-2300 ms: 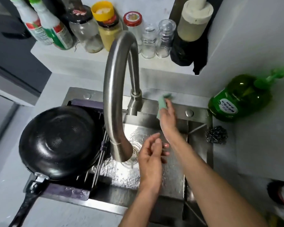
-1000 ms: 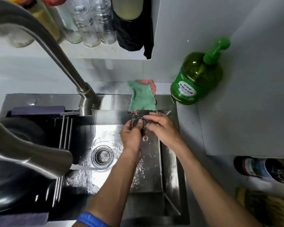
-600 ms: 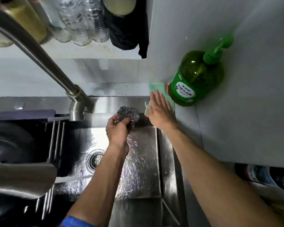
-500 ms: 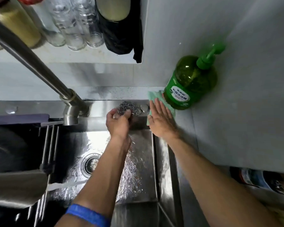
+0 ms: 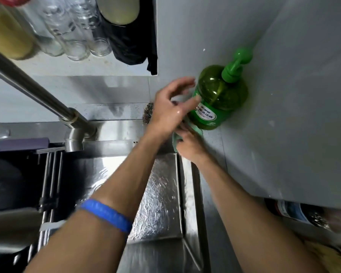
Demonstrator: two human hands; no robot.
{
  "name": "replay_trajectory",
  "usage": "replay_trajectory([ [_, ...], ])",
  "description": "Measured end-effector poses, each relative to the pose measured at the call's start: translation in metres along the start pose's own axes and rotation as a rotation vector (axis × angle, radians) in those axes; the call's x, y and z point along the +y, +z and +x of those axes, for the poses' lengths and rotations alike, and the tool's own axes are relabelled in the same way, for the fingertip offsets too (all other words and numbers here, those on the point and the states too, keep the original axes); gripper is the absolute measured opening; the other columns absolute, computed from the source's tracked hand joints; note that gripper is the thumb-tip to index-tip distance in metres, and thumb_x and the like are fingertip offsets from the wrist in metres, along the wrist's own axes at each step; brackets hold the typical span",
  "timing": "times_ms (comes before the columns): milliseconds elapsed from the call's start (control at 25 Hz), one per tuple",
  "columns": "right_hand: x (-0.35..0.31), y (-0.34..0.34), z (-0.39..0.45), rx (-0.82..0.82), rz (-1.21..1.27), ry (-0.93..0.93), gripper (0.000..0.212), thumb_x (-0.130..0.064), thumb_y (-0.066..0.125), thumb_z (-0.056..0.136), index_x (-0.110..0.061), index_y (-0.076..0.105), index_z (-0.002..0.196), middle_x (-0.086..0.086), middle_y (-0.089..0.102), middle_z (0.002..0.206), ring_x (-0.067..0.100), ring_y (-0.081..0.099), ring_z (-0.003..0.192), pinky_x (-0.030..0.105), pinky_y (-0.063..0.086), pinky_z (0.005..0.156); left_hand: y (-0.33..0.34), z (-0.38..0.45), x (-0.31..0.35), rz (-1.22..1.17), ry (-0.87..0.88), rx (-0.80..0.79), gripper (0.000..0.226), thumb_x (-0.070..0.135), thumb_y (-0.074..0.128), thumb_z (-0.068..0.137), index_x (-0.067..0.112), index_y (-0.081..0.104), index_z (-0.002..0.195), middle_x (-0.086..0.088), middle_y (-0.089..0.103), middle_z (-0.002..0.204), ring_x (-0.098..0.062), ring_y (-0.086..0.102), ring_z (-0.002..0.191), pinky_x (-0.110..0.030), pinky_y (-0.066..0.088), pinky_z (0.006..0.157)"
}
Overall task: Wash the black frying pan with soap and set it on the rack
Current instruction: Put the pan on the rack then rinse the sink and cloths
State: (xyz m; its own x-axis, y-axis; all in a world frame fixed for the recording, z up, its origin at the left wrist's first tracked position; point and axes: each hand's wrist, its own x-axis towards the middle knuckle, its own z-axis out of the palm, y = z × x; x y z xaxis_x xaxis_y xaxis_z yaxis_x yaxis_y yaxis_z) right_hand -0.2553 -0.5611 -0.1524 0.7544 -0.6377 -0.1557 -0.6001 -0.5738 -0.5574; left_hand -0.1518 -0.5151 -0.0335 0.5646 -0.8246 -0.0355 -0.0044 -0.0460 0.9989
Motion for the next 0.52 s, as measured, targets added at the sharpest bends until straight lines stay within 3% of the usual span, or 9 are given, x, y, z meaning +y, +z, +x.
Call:
replay_trajectory([
  [80, 0.004, 0.0, 0.0, -0.043, 0.063, 0.006, 0.053, 0.002, 0.045, 0.09, -0.004, 0.052, 0.142, 0.012, 0.03, 0.16, 0.027, 0.02, 0.152, 0.025, 0.012, 0.121, 0.018, 0.034, 0.024, 0.057, 0.079, -0.25, 0.058, 0.016, 0.081, 0.075, 0.02, 0.058, 0.127, 0.002, 0.063, 0.126, 0.006, 0.057, 0.108, -0.018, 0.048, 0.095],
  [120, 0.006, -0.001, 0.002, -0.072, 0.104, 0.025, 0.052, 0.004, 0.045, 0.091, -0.002, 0.051, 0.142, 0.013, 0.027, 0.161, 0.027, 0.018, 0.152, 0.024, 0.009, 0.121, 0.027, 0.049, 0.029, 0.108, 0.095, -0.312, 0.062, 0.022, 0.084, 0.072, 0.021, 0.058, 0.129, 0.001, 0.064, 0.125, 0.003, 0.058, 0.109, -0.02, 0.048, 0.097],
  [240, 0.011, 0.001, 0.007, -0.083, 0.157, 0.022, 0.051, 0.005, 0.043, 0.091, -0.001, 0.053, 0.141, 0.009, 0.024, 0.163, 0.023, 0.013, 0.153, 0.027, 0.006, 0.124, 0.044, 0.069, 0.021, 0.36, 0.159, -0.331, 0.062, 0.051, 0.079, 0.064, 0.04, 0.062, 0.122, 0.011, 0.07, 0.111, -0.016, 0.062, 0.111, -0.042, 0.05, 0.097],
  [280, 0.01, 0.003, 0.007, -0.078, 0.171, 0.033, 0.05, 0.005, 0.043, 0.092, -0.001, 0.054, 0.14, 0.008, 0.024, 0.163, 0.023, 0.012, 0.153, 0.027, 0.006, 0.124, 0.043, 0.069, 0.019, 0.387, 0.177, -0.338, 0.057, 0.052, 0.077, 0.064, 0.042, 0.064, 0.119, 0.014, 0.07, 0.107, -0.019, 0.063, 0.109, -0.045, 0.05, 0.095],
  [400, 0.01, 0.005, 0.003, 0.007, 0.159, 0.029, 0.045, 0.008, 0.046, 0.092, 0.0, 0.06, 0.133, 0.015, 0.033, 0.158, 0.028, 0.025, 0.15, 0.022, 0.008, 0.118, 0.027, 0.059, 0.04, 0.25, 0.264, -0.286, 0.039, 0.029, 0.078, 0.073, 0.022, 0.069, 0.11, 0.002, 0.073, 0.096, -0.023, 0.069, 0.095, -0.047, 0.055, 0.086],
  [520, 0.013, 0.003, 0.014, 0.098, 0.004, -0.097, 0.048, 0.007, 0.049, 0.088, -0.006, 0.062, 0.132, 0.019, 0.044, 0.151, 0.036, 0.04, 0.142, 0.037, 0.02, 0.12, 0.006, 0.054, 0.069, 0.064, 0.365, -0.273, 0.035, 0.008, 0.077, 0.078, 0.009, 0.065, 0.111, -0.009, 0.072, 0.102, -0.021, 0.069, 0.1, -0.041, 0.054, 0.091],
])
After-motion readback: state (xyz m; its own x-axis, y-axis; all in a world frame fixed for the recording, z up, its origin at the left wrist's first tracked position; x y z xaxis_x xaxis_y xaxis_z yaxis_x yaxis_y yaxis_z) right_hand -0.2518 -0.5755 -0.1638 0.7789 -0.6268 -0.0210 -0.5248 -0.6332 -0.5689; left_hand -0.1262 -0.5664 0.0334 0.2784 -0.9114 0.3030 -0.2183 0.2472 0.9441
